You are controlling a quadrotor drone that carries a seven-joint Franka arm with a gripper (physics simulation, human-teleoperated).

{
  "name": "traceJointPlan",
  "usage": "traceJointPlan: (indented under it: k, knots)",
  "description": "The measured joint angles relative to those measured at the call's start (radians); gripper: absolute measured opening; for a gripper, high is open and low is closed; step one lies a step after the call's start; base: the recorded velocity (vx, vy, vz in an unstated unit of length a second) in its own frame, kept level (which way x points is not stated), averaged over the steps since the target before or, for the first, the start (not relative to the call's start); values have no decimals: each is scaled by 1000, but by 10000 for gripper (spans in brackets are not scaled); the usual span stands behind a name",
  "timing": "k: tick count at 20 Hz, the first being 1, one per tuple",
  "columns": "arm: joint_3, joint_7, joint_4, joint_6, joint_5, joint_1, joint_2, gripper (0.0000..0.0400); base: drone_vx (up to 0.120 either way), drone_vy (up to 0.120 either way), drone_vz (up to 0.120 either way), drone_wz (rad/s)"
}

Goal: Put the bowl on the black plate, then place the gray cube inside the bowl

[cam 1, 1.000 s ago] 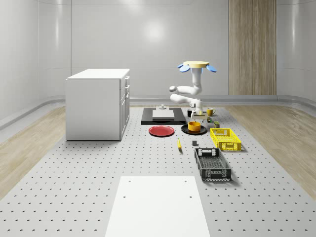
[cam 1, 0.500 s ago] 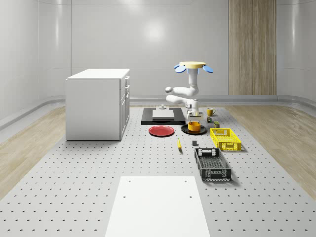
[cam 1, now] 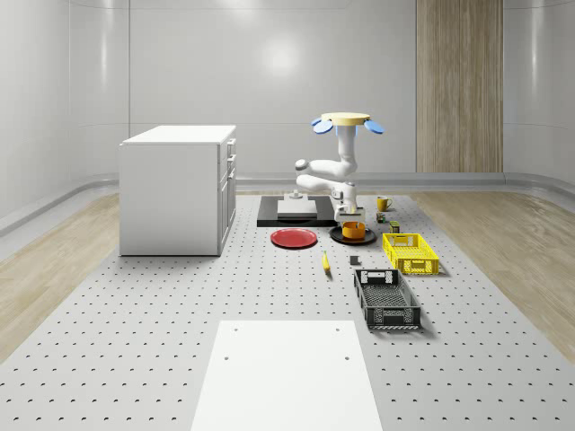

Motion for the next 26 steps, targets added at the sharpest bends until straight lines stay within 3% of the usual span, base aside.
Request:
traceJointPlan:
  k: [9,18,26]
  knots:
    - [-1,-1,0,-3,-1,1,3,400,120,0,0,0]
    - [-1,-2,-1,-5,-2,3,5,400,120,0,-111,0]
    - [-2,-3,-1,-7,-3,4,7,400,120,0,0,0]
